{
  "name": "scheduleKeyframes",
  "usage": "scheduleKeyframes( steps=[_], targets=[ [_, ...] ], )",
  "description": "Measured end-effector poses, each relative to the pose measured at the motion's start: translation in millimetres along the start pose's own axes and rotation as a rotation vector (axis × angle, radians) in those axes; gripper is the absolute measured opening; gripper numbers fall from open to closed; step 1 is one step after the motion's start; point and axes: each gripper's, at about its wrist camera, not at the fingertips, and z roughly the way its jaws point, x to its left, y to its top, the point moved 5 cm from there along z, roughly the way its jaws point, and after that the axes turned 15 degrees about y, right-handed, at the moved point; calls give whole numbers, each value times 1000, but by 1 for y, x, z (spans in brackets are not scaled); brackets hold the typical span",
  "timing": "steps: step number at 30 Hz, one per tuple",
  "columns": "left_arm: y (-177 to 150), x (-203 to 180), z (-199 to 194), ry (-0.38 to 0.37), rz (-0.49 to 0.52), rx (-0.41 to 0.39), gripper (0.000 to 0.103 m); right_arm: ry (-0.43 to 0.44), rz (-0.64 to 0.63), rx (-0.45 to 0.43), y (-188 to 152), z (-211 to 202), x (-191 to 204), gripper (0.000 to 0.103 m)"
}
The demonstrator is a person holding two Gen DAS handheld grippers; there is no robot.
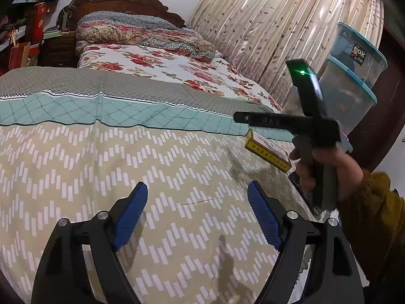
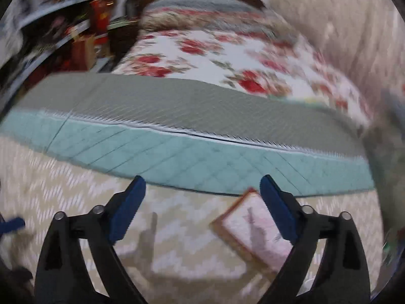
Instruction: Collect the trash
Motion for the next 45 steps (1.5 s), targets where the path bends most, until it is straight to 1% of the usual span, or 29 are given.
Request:
scheduleKeyframes(
  steps=[2, 3, 5, 7, 9, 10, 11, 12, 14, 15, 17, 18, 19, 20, 21, 22, 23, 25, 28, 29, 31, 32, 33, 34, 36, 38, 40, 42, 45],
  targets=[
    [0, 0, 0, -2, -1, 1, 78, 15, 84, 129, -3, 22, -21, 96],
    [0, 0, 0, -3, -1, 1, 78, -17, 73, 140, -7, 27, -27, 97],
    [-1, 0, -1, -2, -1, 0, 78, -46, 8, 160, -12, 30, -20, 96],
    [-1, 1, 0, -4, -7, 2, 79, -51, -67, 171, -19, 29, -2, 90],
    [0, 1, 0, -6, -11, 5, 79, -62, -164, 164, -21, 26, 15, 66],
    [0, 2, 0, -8, -10, 6, 79, -71, -217, 164, -25, 24, 27, 60],
    [0, 2, 1, -8, -11, 7, 79, -9, -234, 191, -32, 25, 38, 27],
    [0, 2, 0, -9, -11, 7, 79, 19, -233, 195, -37, 24, 45, 17],
    [0, 2, 0, -9, -11, 7, 79, -11, -273, 188, -37, 21, 49, 17],
    [0, 3, 0, -10, -12, 7, 79, -3, -278, 169, -36, 17, 50, 19],
    [0, 2, 0, -10, -14, 8, 79, -16, -263, 117, -31, 6, 48, 20],
    [0, 2, 0, -11, -15, 8, 79, -19, -236, 91, -25, -1, 41, 24],
    [0, 2, 0, -12, -15, 8, 79, -18, -214, 76, -18, -1, 36, 32],
    [0, 2, 0, -12, -14, 8, 79, -19, -177, 56, -9, -5, 25, 71],
    [0, 1, 0, -13, -13, 8, 79, -16, -149, 31, -2, -7, 15, 100],
    [0, 2, 0, -13, -13, 8, 79, -14, -137, 17, 2, -9, 10, 99],
    [0, 2, 0, -14, -13, 8, 79, -26, -111, 35, 4, -7, -1, 99],
    [-1, 2, 0, -15, -15, 9, 79, -28, -48, 112, 13, 12, -20, 99],
    [0, 2, 1, -19, -19, 14, 79, -19, 12, 231, 8, 36, -41, 99],
    [-1, 1, 1, -20, -19, 15, 79, 0, 29, 282, 0, 45, -46, 99],
    [0, 2, 2, -21, -20, 17, 79, 54, 87, 271, -5, 42, -51, 99],
    [-1, 2, 2, -22, -22, 18, 79, 68, 97, 271, -5, 41, -52, 97],
    [0, 1, 2, -21, -24, 20, 79, 89, 75, 260, -5, 38, -47, 86],
    [0, 2, 2, -21, -26, 21, 79, 101, 59, 259, -5, 36, -43, 84],
    [1, 2, 2, -22, -28, 23, 79, 115, 5, 263, -8, 31, -29, 76],
    [1, 2, 2, -20, -31, 21, 79, 139, -46, 268, -14, 30, -10, 72],
    [3, 5, 1, -18, -38, 14, 79, 180, -116, 269, -21, 28, 16, 71],
    [3, 10, -2, -18, -56, 1, 79, 244, -288, 265, -36, 23, 57, 71],
    [5, 16, -8, -17, -85, -31, 79, 349, -437, 284, -62, 15, 101, 72]
  ],
)
